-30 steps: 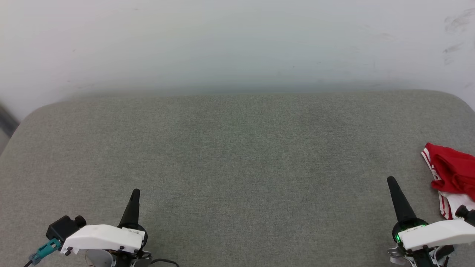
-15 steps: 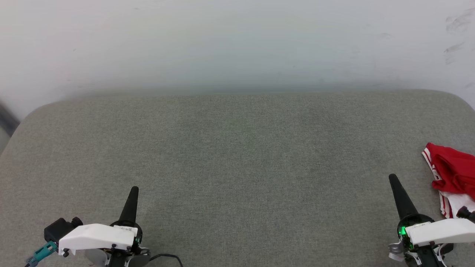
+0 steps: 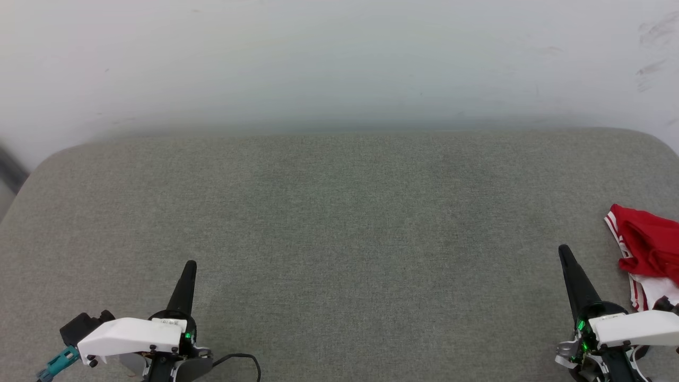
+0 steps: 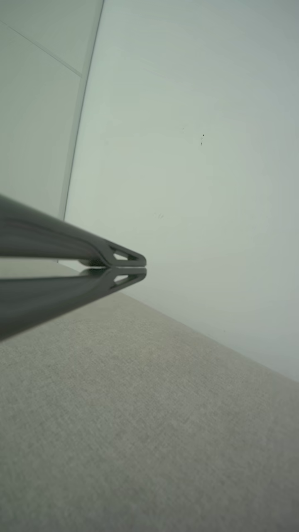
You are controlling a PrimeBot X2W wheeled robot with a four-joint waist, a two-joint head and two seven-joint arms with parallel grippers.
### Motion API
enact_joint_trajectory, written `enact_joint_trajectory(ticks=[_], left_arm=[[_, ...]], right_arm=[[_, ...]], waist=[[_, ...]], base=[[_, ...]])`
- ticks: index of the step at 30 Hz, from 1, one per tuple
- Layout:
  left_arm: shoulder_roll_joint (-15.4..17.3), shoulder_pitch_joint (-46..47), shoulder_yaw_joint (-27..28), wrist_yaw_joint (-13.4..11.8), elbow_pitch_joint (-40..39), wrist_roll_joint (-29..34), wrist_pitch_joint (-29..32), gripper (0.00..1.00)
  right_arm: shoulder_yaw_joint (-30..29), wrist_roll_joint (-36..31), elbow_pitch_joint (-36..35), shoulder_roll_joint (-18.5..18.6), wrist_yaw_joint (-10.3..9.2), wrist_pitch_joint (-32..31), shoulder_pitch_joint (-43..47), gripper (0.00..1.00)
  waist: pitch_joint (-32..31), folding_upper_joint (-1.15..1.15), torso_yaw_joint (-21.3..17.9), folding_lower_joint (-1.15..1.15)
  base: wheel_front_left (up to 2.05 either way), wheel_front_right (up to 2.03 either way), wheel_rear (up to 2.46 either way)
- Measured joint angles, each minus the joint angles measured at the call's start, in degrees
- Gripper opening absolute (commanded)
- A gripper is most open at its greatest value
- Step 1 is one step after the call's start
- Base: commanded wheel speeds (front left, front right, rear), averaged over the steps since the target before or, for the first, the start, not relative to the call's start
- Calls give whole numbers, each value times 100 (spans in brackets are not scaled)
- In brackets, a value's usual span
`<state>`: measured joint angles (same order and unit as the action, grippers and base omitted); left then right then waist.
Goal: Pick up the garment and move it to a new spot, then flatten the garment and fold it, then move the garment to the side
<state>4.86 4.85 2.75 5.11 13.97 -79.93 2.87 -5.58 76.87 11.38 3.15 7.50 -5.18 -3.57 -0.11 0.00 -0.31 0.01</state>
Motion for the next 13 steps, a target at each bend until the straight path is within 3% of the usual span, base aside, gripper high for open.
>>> enact_joint_trajectory(ticks=[13], left_arm=[[-78, 38, 155, 94, 3, -493, 151, 0]], right_arm=[[-37, 616, 108, -3, 0, -48, -98, 0]], waist=[[11, 0, 11, 0]], base=[[0, 0, 0]])
